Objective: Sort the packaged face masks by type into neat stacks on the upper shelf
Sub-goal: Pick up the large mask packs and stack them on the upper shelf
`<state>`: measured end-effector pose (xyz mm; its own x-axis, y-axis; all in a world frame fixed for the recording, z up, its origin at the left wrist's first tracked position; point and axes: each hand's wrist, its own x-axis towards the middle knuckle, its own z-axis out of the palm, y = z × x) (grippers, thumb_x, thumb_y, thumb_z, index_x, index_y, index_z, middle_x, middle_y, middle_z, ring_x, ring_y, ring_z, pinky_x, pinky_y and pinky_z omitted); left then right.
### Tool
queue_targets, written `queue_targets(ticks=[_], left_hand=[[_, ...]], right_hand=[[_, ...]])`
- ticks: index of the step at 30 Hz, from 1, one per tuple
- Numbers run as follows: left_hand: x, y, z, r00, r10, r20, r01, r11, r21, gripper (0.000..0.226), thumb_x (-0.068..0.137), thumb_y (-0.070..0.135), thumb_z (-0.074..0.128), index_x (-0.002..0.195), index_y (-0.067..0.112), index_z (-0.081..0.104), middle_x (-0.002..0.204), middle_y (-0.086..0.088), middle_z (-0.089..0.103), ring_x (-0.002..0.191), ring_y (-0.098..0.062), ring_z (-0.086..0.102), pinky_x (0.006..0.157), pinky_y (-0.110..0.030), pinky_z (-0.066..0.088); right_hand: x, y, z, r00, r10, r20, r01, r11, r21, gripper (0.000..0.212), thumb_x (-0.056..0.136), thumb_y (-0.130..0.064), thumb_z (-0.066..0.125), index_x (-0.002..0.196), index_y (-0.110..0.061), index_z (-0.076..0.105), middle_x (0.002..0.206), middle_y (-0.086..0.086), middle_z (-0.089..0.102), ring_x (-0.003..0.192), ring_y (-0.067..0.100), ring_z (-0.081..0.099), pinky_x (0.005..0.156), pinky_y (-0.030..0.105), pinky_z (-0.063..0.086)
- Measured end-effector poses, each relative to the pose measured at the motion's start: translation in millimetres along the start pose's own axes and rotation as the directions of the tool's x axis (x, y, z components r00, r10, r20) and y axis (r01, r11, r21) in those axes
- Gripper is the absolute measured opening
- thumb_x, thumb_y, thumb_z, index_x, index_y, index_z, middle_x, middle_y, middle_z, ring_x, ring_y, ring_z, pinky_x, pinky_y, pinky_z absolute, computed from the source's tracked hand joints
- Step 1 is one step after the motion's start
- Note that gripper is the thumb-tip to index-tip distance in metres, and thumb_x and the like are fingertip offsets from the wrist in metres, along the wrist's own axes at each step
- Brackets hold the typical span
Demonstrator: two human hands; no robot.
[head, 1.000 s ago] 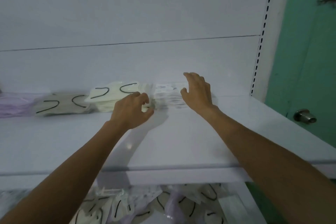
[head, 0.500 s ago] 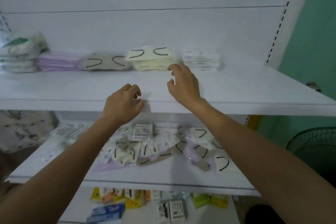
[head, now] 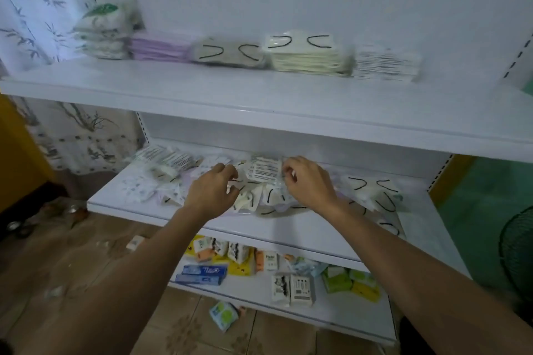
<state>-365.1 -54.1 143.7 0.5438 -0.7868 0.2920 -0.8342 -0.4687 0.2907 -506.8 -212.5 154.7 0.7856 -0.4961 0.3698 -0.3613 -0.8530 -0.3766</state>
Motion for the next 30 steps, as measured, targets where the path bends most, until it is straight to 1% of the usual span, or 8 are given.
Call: queue_targets(ticks=[5, 11, 19, 23, 25, 27, 28, 30], left_hand=[[-0.6, -24.1, 45.6, 0.994, -0.091, 0.064, 0.095, 0.993, -0.065, 0.029, 0.087, 0.021, 0.055, 0.115, 0.014, 0.055, 0.115, -0.005, 0.056, 0.098, -0.026, 0.059, 0.072, -0.037, 0.049], [8.4, -46.2, 96.8, 0.977, -0.175, 0.119, 0.193, 0.968, -0.161, 0.028, 0.087, 0.021, 0.057, 0.114, 0.013, 0.057, 0.113, -0.006, 0.055, 0.100, -0.025, 0.059, 0.074, -0.038, 0.049], [26.8, -91.4, 117.0, 0.939, -0.320, 0.129, 0.338, 0.929, -0.153, 0.027, 0.086, 0.018, 0.058, 0.111, 0.009, 0.058, 0.113, -0.010, 0.055, 0.100, -0.030, 0.058, 0.075, -0.040, 0.047], [28.9, -110.7, 124.1, 0.917, -0.375, 0.137, 0.394, 0.905, -0.163, 0.027, 0.086, 0.018, 0.058, 0.112, 0.010, 0.058, 0.113, -0.011, 0.055, 0.100, -0.030, 0.058, 0.077, -0.042, 0.049], [28.9, -119.1, 129.0, 0.913, -0.381, 0.144, 0.401, 0.902, -0.160, 0.028, 0.086, 0.018, 0.058, 0.112, 0.009, 0.058, 0.112, -0.011, 0.055, 0.100, -0.029, 0.058, 0.077, -0.041, 0.049], [31.0, -127.9, 133.3, 0.913, -0.382, 0.142, 0.402, 0.901, -0.165, 0.028, 0.086, 0.017, 0.058, 0.113, 0.008, 0.058, 0.112, -0.012, 0.055, 0.099, -0.030, 0.058, 0.075, -0.040, 0.049], [33.2, -133.0, 134.5, 0.913, -0.382, 0.143, 0.403, 0.899, -0.172, 0.028, 0.086, 0.016, 0.058, 0.113, 0.007, 0.058, 0.111, -0.013, 0.056, 0.099, -0.030, 0.058, 0.075, -0.039, 0.048], [39.7, -144.0, 136.0, 0.916, -0.376, 0.142, 0.397, 0.899, -0.183, 0.029, 0.085, 0.015, 0.059, 0.113, 0.008, 0.058, 0.113, -0.013, 0.055, 0.100, -0.031, 0.058, 0.076, -0.039, 0.048]], right_hand=[[-9.6, 28.6, 53.6, 0.984, 0.072, 0.164, -0.070, 0.997, -0.015, 0.020, 0.091, -0.013, 0.048, 0.104, -0.009, 0.062, 0.110, 0.005, 0.063, 0.094, 0.027, 0.062, 0.073, 0.031, 0.048], [-4.8, 61.3, 114.7, 0.931, 0.119, 0.346, -0.109, 0.993, -0.051, 0.021, 0.091, -0.013, 0.047, 0.105, -0.008, 0.061, 0.109, 0.007, 0.063, 0.097, 0.028, 0.061, 0.075, 0.032, 0.048], [43.4, 82.5, 166.7, 0.898, 0.134, 0.418, -0.113, 0.991, -0.074, 0.019, 0.091, -0.012, 0.048, 0.105, -0.008, 0.060, 0.112, 0.007, 0.060, 0.102, 0.026, 0.058, 0.078, 0.031, 0.045], [67.4, 81.6, 192.2, 0.891, 0.125, 0.437, -0.072, 0.988, -0.137, 0.030, 0.091, -0.012, 0.051, 0.120, -0.008, 0.052, 0.127, 0.011, 0.048, 0.116, 0.027, 0.047, 0.090, 0.034, 0.042], [82.1, 81.3, 206.8, 0.888, 0.188, 0.420, -0.164, 0.982, -0.093, 0.048, 0.089, -0.011, 0.055, 0.134, -0.005, 0.039, 0.140, 0.015, 0.037, 0.127, 0.030, 0.038, 0.101, 0.039, 0.040], [99.3, 81.4, 221.4, 0.877, 0.266, 0.400, -0.286, 0.958, -0.010, 0.066, 0.087, -0.009, 0.059, 0.143, -0.004, 0.025, 0.148, 0.015, 0.026, 0.134, 0.032, 0.031, 0.106, 0.044, 0.036], [108.6, 82.7, 229.7, 0.872, 0.281, 0.401, -0.302, 0.953, -0.012, 0.070, 0.087, -0.010, 0.060, 0.145, -0.005, 0.021, 0.151, 0.015, 0.021, 0.136, 0.033, 0.028, 0.107, 0.048, 0.034], [128.6, 87.2, 245.1, 0.858, 0.292, 0.423, -0.271, 0.956, -0.111, 0.075, 0.088, -0.014, 0.059, 0.148, -0.008, 0.013, 0.155, 0.013, 0.012, 0.142, 0.032, 0.017, 0.109, 0.055, 0.029]])
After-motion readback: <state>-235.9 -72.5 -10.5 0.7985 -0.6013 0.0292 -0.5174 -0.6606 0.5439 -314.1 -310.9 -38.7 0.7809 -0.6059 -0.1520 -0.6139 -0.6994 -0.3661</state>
